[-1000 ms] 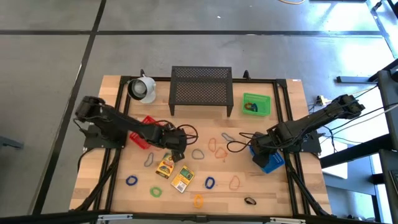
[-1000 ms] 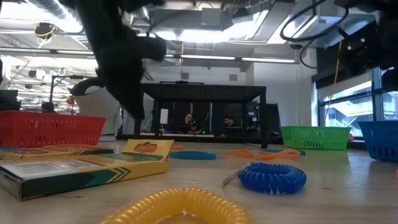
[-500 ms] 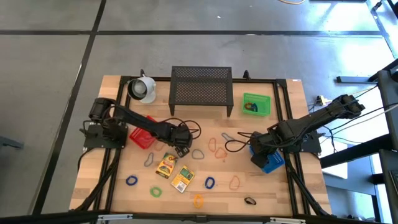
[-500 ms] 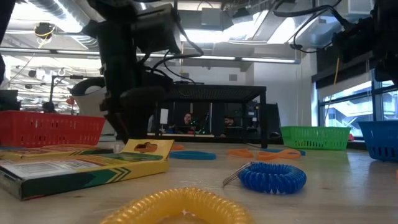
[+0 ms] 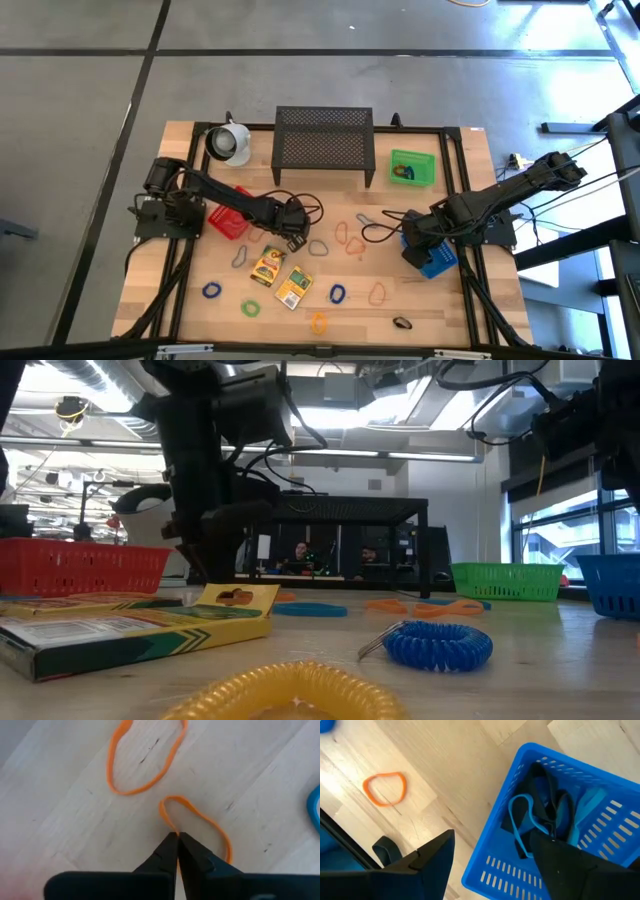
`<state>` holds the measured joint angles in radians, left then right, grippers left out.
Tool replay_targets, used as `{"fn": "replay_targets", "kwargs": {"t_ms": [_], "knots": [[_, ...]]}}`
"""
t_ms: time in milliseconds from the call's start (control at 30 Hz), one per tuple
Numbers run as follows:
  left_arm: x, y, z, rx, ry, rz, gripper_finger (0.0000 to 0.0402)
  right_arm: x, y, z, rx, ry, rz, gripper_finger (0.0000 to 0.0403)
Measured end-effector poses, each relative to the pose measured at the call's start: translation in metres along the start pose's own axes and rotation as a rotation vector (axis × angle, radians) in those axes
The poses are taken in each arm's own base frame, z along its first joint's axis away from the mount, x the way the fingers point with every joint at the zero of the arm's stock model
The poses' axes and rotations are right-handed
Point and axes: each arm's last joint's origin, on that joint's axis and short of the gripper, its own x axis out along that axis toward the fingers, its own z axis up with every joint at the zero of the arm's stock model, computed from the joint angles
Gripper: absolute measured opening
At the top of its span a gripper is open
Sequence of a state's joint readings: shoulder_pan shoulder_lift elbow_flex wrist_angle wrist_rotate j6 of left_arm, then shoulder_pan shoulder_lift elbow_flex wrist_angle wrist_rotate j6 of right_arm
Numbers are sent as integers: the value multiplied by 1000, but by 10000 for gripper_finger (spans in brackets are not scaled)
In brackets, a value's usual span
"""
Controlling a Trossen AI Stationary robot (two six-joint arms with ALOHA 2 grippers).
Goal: Pick & Place Office Desk Supplies
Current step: Put the orange rubber band into the blue bin
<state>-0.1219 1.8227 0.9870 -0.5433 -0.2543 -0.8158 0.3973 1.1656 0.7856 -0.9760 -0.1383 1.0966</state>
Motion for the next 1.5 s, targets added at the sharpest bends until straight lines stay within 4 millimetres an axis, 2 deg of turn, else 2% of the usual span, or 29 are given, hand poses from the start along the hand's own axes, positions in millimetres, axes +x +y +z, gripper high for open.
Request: {"fn": "replay_targets", "kwargs": {"t_ms": [200,433,567,767,900,1067,1300,1500], "knots": [[-18,2,5,-55,-58,-67,2,-3,-1,-1,-10,-10,12,236],[-70,0,19,-59,-300,-224,1,-12,1,1,-22,-119,87,207],[-98,-7,27,-56,-518,-302,4,-21,9,6,-64,-268,183,195],[-124,-21,40,-72,-832,-372,2,-35,27,21,-153,-635,279,188],[-128,-29,45,-86,-946,-386,4,-45,37,30,-197,-814,318,188],[-132,-31,46,-84,-990,-387,2,-52,42,40,-254,-872,396,213],[-137,-34,50,-95,-1056,-423,3,-49,51,57,-381,-988,367,271],[-141,-34,52,-109,-1098,-416,4,-46,59,73,-426,-1081,361,295]]}}
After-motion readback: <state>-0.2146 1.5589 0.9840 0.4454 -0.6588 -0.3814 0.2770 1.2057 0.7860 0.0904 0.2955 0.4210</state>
